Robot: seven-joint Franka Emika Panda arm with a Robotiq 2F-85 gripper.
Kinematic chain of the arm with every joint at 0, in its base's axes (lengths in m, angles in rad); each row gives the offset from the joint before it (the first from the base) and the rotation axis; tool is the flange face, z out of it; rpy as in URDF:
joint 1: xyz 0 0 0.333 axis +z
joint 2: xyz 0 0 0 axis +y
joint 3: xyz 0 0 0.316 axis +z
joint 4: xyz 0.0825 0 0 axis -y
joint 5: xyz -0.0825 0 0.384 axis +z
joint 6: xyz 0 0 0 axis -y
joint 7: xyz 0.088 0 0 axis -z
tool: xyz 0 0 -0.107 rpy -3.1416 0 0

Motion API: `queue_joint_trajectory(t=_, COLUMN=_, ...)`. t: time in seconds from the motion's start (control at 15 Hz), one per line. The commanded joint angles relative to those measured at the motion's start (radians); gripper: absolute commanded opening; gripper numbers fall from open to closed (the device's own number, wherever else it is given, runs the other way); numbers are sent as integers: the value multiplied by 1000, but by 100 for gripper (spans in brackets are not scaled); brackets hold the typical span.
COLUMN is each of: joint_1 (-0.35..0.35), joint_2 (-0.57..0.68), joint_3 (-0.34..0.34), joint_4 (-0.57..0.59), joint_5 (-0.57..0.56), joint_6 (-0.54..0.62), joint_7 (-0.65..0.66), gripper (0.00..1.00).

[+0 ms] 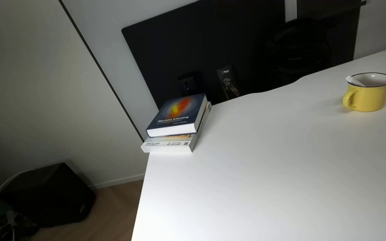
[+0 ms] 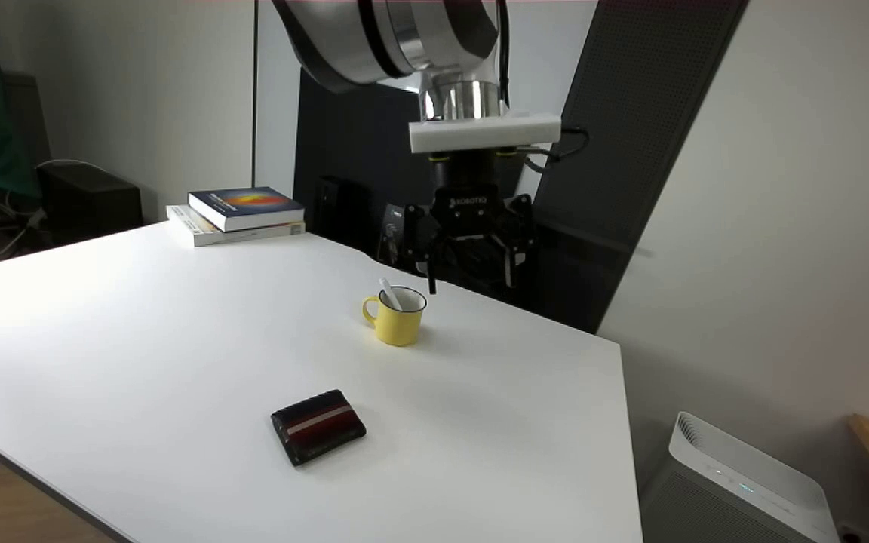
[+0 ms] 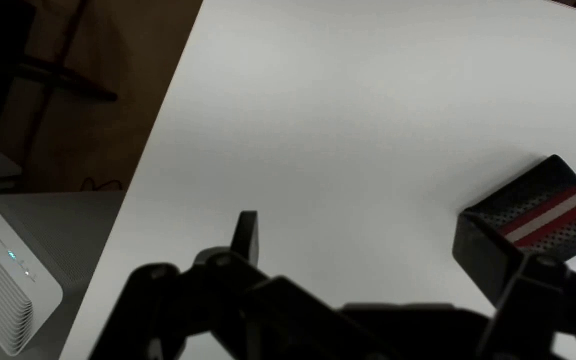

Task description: Take the blue marker out of the yellow mug

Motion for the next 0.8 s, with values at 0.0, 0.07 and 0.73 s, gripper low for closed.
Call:
queue_joint_trajectory(t=0.0, joint_1=6, joint_2=74, joint_3=33, joint_4=78, joint_5=-50, joint_6=2, joint_7=-62, gripper=100)
queue_joint_trajectory(t=0.07, joint_1=6, joint_2=85, joint_3=43, joint_4=83, joint_5=-34, joint_6=21, joint_7=-77, gripper=100)
queue_joint_trajectory(t=0.73, joint_1=11, joint_2=125, joint_3=102, joint_4=93, joint_5=70, joint_6=82, joint_7=-196, gripper=100)
